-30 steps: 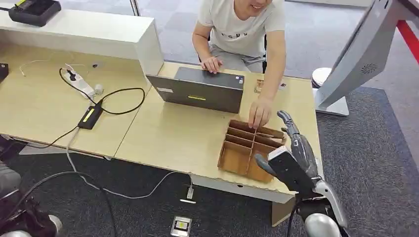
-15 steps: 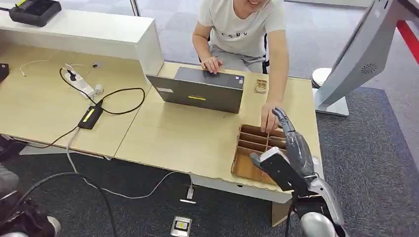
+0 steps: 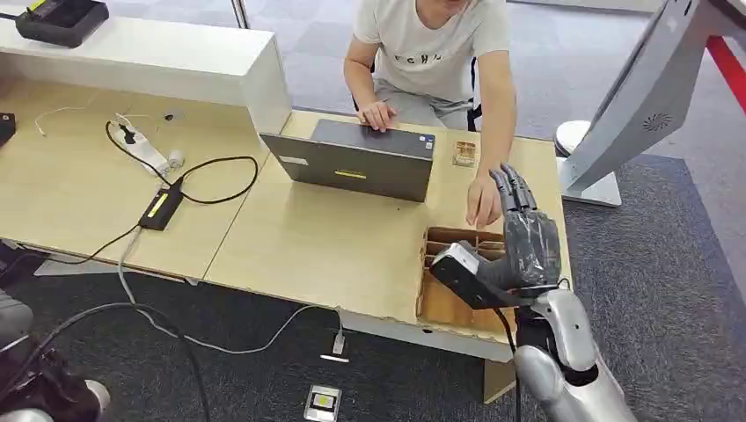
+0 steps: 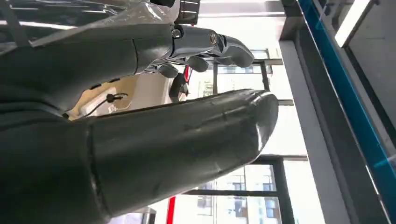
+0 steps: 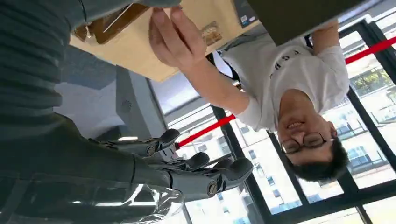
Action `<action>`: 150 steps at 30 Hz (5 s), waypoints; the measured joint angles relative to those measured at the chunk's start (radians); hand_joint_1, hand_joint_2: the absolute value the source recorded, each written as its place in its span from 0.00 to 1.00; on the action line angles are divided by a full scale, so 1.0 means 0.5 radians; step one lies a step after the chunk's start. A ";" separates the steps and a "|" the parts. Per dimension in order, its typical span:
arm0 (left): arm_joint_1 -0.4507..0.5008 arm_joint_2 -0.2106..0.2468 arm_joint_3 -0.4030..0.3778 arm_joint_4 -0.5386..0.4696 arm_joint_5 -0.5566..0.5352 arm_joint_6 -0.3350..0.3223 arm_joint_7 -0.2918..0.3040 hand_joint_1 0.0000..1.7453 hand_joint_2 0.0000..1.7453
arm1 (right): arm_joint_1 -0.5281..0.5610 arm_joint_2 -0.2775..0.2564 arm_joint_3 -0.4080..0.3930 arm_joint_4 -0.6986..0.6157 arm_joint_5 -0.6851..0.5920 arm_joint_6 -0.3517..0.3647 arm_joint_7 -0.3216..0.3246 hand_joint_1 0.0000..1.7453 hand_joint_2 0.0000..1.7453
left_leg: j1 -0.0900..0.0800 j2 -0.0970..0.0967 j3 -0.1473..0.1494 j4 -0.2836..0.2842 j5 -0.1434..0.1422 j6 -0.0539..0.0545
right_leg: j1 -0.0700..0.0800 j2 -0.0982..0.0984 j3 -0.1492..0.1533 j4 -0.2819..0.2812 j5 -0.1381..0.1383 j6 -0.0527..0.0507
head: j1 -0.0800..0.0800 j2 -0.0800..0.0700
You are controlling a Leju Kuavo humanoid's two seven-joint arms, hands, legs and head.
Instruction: Pass the card to the sensor for recognition and then transmit it.
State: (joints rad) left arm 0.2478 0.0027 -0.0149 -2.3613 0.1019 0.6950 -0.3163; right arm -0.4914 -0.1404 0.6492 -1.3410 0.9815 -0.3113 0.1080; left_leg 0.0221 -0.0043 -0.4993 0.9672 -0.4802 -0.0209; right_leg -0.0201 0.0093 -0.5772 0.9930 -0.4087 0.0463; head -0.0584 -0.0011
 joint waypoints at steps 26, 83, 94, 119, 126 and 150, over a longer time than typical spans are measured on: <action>-0.007 -0.011 0.021 0.001 0.024 0.001 -0.001 0.00 0.00 | -0.055 0.096 0.068 0.657 0.055 -0.086 0.076 0.00 1.00 | 0.000 0.000 0.002 0.001 0.000 0.000 | 0.000 -0.001 0.000 0.000 0.000 0.000 | 0.000 0.000; -0.117 0.008 0.017 0.102 0.066 0.000 0.016 0.00 0.00 | -0.031 -0.036 -0.091 0.726 0.073 -0.050 0.174 0.11 1.00 | 0.000 0.001 0.002 0.001 0.000 0.000 | 0.000 0.000 -0.001 0.000 0.000 0.000 | 0.000 0.000; -0.123 0.021 0.016 0.116 0.058 0.000 0.023 0.00 0.00 | -0.032 0.009 -0.108 0.657 -0.028 0.008 0.107 0.00 1.00 | 0.000 0.001 0.002 0.001 0.000 0.000 | 0.000 0.000 -0.001 0.000 0.000 0.000 | 0.000 0.000; -0.220 0.051 -0.018 0.170 0.042 0.000 0.088 0.00 0.00 | 0.007 -0.005 -0.163 0.349 -0.147 0.144 0.128 0.00 1.00 | -0.001 0.001 0.002 0.001 0.000 0.000 | 0.000 0.001 -0.002 0.000 0.000 0.000 | 0.000 0.000; -0.230 0.062 -0.033 0.188 0.054 0.000 0.089 0.00 0.00 | 0.008 -0.014 -0.163 0.410 -0.045 0.050 0.145 0.00 1.00 | 0.000 0.001 0.002 0.001 0.000 0.000 | 0.000 0.001 -0.002 0.000 0.000 0.000 | 0.000 0.000; -0.403 0.079 -0.135 0.304 0.090 0.000 0.136 0.00 0.00 | -0.053 0.041 -0.171 0.903 0.089 -0.074 0.076 0.51 1.00 | -0.001 0.001 0.001 0.001 0.000 0.000 | 0.000 0.000 -0.002 0.000 0.000 0.000 | -0.001 0.000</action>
State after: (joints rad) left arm 0.0461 0.0420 -0.0824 -2.2091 0.1469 0.6950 -0.2483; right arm -0.5177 -0.1198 0.5638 -0.8896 1.0262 -0.3483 0.1461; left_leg 0.0218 -0.0039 -0.4988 0.9676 -0.4802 -0.0210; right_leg -0.0202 0.0095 -0.5781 0.9930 -0.4086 0.0463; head -0.0587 -0.0011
